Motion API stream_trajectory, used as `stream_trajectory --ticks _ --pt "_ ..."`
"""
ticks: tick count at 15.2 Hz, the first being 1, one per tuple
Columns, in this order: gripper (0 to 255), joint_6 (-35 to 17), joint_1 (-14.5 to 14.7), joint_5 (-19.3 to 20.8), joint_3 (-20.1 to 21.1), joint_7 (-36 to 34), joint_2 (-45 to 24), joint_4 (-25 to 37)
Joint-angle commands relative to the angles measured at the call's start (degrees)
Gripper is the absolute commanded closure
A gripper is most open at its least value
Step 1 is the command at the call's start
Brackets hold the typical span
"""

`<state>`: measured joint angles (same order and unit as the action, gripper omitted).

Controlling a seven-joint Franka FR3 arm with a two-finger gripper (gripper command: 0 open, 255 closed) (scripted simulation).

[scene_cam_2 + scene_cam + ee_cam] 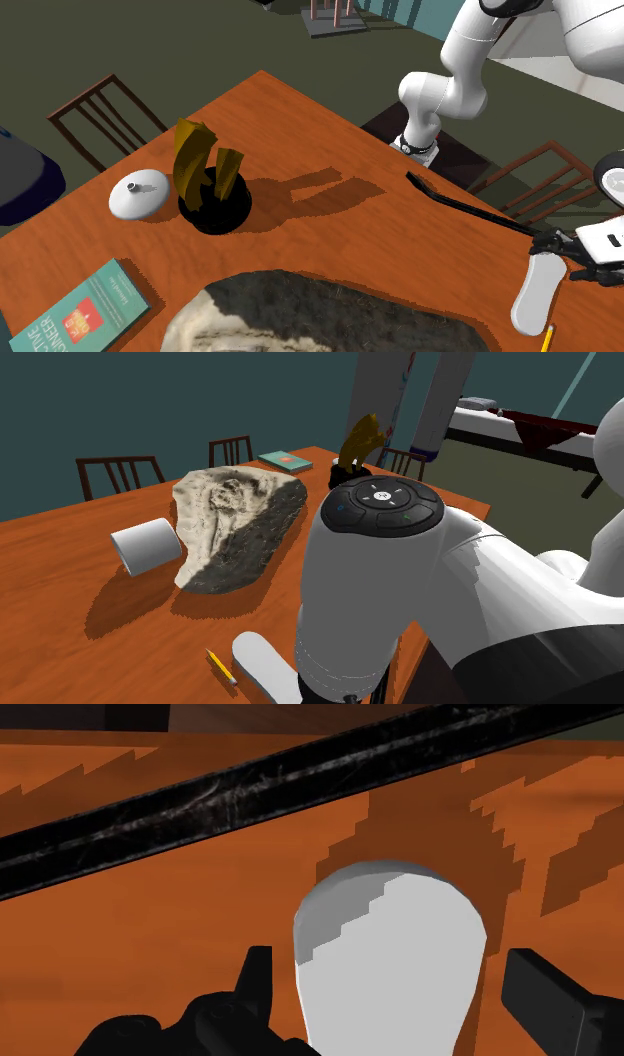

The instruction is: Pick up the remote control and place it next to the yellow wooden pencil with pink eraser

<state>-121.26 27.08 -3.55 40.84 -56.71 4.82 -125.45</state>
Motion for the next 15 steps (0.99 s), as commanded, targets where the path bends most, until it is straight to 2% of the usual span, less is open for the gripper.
stream_trajectory --ticks 1,4,8,15 --pt "0 0.0 0.0 0.0 0.0 0.0 0.0 0.0" --pt "0 0.0 0.0 0.0 0.0 0.0 0.0 0.0" --pt "0 7.4 -0.1 -1.9 -0.9 1.5 3.1 4.9" --pt "0 7.4 -0.1 -1.9 -0.9 1.5 3.1 4.9"
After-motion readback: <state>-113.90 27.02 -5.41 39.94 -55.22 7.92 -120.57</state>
